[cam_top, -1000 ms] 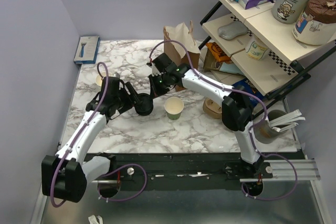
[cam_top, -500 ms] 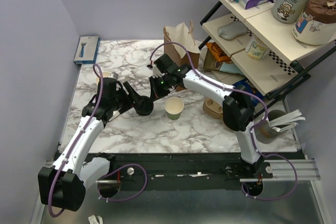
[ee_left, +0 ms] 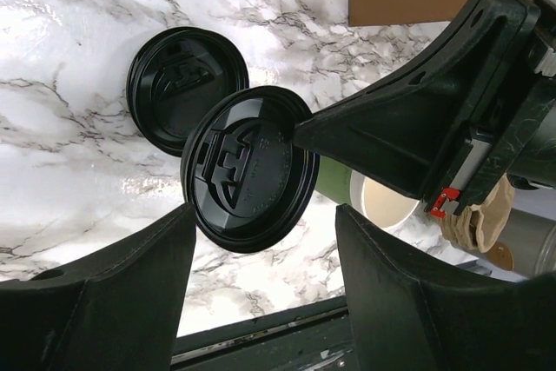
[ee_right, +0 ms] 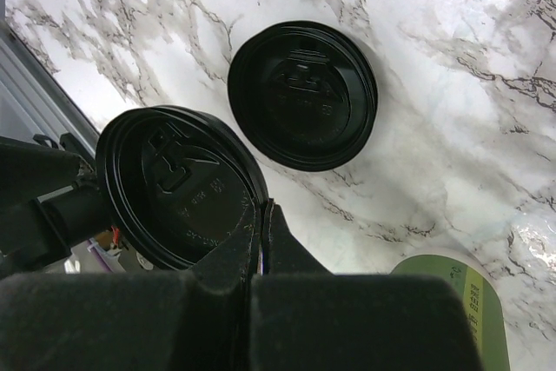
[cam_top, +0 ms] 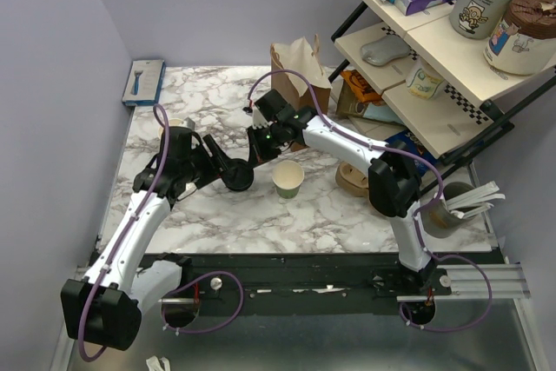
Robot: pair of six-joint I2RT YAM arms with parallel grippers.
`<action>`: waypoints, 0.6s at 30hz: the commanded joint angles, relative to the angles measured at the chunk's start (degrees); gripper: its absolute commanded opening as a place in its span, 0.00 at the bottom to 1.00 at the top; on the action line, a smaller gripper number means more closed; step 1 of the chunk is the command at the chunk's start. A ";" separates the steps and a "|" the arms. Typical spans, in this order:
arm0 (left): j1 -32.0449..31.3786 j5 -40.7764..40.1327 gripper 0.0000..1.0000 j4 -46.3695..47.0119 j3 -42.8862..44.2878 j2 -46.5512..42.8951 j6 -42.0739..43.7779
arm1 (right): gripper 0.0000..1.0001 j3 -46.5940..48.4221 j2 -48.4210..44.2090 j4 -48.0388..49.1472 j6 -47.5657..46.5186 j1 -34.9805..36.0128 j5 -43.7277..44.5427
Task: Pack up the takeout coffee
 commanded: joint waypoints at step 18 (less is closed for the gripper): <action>0.34 -2.06 0.70 0.47 0.69 0.88 -1.36 | 0.01 -0.21 -1.45 0.76 -0.51 0.10 3.55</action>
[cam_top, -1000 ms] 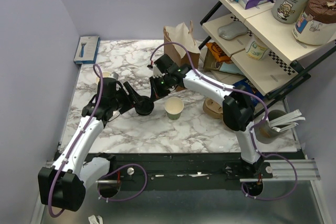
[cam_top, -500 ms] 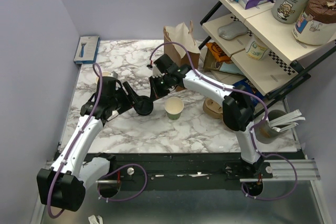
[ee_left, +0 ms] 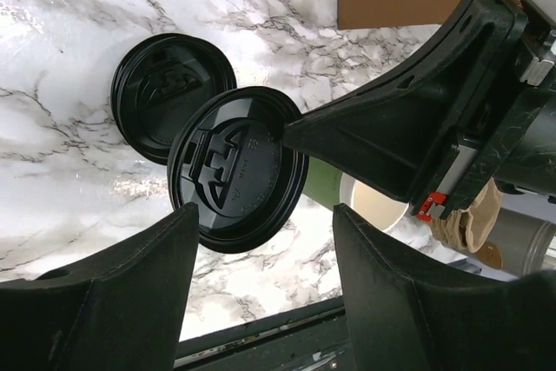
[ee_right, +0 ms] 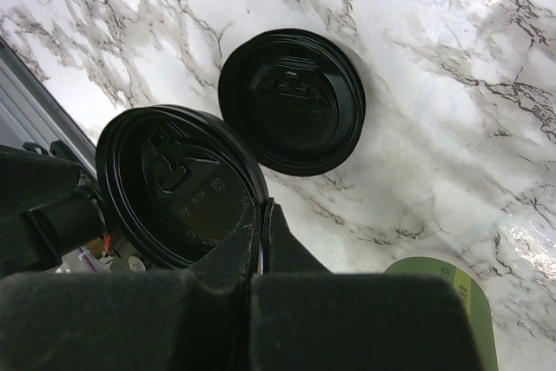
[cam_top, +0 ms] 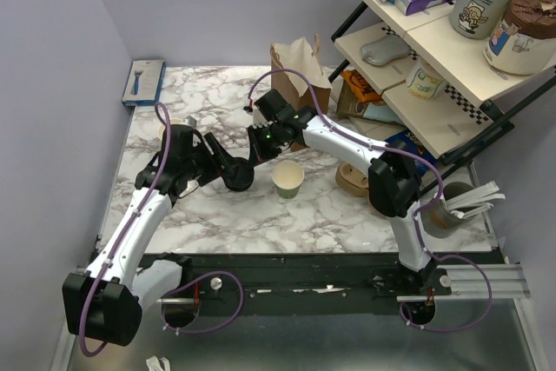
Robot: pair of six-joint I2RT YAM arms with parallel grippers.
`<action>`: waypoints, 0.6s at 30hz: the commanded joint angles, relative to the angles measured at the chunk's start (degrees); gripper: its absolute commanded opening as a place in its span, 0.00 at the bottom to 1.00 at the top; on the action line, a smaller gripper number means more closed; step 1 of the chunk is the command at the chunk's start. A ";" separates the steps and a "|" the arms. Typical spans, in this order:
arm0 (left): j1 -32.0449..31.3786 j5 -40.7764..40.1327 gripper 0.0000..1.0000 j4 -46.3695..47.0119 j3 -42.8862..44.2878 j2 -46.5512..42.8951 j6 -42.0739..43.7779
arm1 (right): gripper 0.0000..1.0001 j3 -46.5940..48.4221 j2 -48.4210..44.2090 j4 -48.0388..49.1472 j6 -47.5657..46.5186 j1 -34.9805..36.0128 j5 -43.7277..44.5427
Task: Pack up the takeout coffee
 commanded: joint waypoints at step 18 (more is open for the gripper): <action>0.34 -2.24 0.59 0.98 -1.35 3.70 -1.38 | 0.01 -1.01 -1.98 1.00 -0.60 0.17 0.42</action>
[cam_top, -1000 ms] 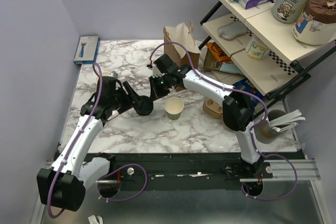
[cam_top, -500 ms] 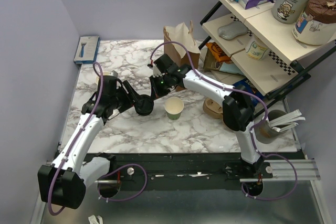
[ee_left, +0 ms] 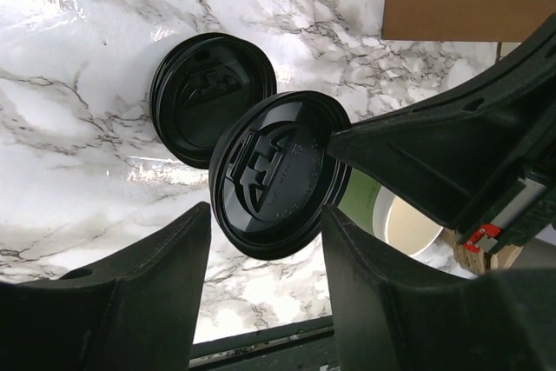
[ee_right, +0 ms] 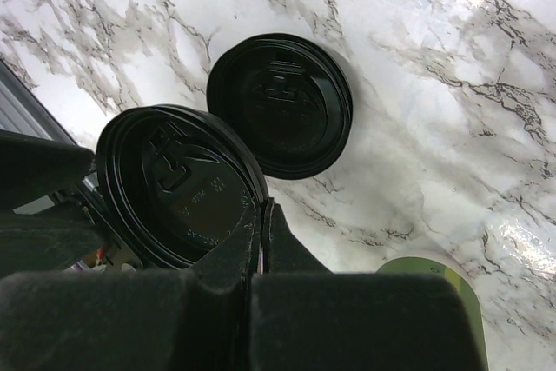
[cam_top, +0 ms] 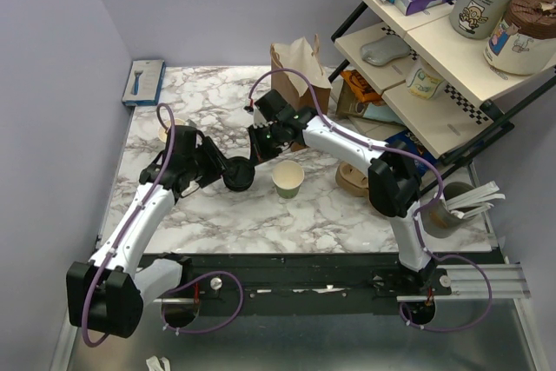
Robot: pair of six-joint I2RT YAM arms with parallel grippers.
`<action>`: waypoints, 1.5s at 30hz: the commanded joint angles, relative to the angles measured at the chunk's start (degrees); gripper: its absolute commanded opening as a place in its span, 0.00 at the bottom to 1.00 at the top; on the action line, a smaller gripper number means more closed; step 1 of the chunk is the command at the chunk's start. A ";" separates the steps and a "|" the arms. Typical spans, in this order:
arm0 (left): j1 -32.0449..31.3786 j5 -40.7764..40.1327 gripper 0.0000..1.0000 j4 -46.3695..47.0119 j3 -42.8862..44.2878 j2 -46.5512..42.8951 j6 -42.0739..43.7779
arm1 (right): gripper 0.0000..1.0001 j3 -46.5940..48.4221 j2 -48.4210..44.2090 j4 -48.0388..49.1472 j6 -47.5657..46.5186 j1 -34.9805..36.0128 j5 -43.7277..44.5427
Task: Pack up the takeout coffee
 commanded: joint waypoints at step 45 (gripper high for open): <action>0.34 9.28 0.26 9.46 -2.43 5.27 -2.27 | 0.01 -6.39 -6.63 10.92 1.71 1.22 -12.67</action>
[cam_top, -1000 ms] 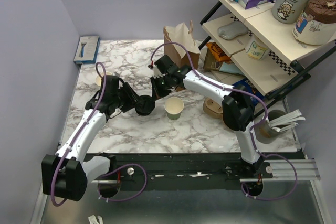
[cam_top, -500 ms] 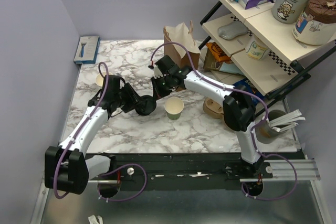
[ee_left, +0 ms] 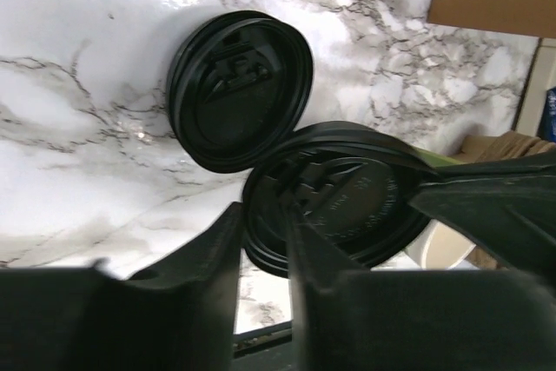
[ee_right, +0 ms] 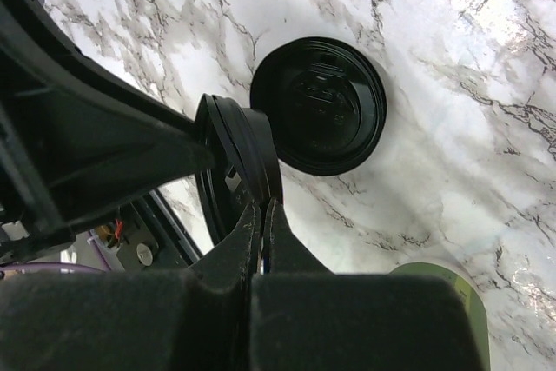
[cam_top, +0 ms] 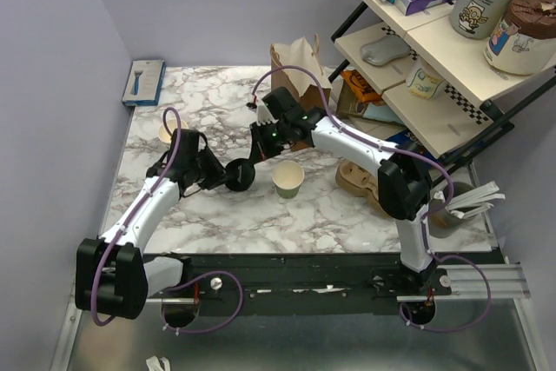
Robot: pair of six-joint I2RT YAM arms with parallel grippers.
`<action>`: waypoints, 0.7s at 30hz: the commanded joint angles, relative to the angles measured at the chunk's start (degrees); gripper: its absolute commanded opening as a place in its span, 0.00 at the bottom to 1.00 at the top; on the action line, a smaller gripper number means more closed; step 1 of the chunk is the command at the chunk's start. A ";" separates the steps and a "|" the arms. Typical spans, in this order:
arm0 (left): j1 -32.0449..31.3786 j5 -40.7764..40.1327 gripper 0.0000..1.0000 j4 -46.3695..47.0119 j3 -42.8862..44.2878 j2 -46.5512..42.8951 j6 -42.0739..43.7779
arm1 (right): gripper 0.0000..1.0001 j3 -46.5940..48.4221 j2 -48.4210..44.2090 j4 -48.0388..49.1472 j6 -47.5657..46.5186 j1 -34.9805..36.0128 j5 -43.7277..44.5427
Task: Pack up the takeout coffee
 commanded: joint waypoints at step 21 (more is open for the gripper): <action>-0.84 -8.65 0.39 -9.92 6.56 -4.73 5.72 | 0.01 1.01 -3.38 -0.28 2.10 1.44 -2.19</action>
